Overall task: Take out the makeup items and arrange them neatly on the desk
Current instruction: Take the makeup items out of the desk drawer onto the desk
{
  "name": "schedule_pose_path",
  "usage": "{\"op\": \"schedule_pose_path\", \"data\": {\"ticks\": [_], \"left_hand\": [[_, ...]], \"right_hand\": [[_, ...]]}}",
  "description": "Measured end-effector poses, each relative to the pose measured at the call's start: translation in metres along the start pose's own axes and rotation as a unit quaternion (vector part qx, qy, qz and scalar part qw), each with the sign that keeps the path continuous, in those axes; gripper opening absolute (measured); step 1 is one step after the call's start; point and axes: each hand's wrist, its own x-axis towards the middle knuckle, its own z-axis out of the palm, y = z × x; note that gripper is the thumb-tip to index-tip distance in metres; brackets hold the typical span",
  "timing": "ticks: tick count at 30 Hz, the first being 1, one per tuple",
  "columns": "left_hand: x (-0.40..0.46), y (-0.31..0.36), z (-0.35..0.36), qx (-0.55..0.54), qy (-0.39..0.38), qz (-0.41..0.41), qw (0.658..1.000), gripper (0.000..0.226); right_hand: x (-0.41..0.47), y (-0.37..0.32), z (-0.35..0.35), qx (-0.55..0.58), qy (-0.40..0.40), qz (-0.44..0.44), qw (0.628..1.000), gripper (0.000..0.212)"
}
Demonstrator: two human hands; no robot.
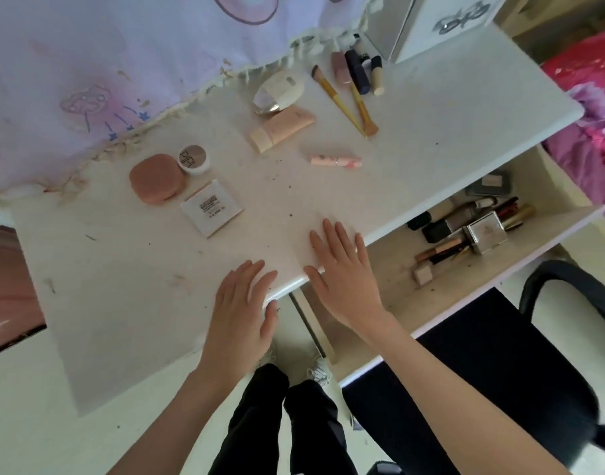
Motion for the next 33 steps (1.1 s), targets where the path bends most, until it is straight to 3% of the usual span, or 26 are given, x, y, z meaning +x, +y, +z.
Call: {"op": "schedule_pose_path", "data": {"ticks": [4, 7, 11, 16, 21, 28, 33], "left_hand": [[0.023, 0.049, 0.029, -0.024, -0.006, 0.101, 0.995, 0.034], [0.037, 0.081, 0.061, -0.044, -0.063, 0.142, 0.987, 0.034], [0.05, 0.11, 0.109, -0.044, -0.158, 0.123, 0.979, 0.038], [0.078, 0.131, 0.162, -0.019, -0.21, 0.111, 0.971, 0.046], [0.111, 0.152, 0.202, -0.019, -0.239, 0.128, 0.963, 0.047], [0.136, 0.171, 0.244, 0.005, -0.233, 0.139, 0.963, 0.059], [0.149, 0.178, 0.255, -0.012, -0.234, 0.115, 0.965, 0.062]], "right_hand": [[-0.035, 0.063, -0.008, 0.003, 0.005, 0.041, 0.999, 0.058], [-0.053, 0.113, -0.01, 0.012, 0.007, 0.109, 0.994, 0.055], [-0.061, 0.174, -0.004, 0.0, -0.002, 0.183, 0.983, 0.052], [-0.044, 0.236, -0.001, -0.023, -0.019, 0.237, 0.971, 0.047], [-0.015, 0.278, 0.002, -0.011, -0.038, 0.302, 0.952, 0.053], [0.022, 0.306, 0.015, 0.065, -0.056, 0.374, 0.923, 0.084], [0.032, 0.31, 0.021, 0.072, -0.046, 0.401, 0.912, 0.086]]}}
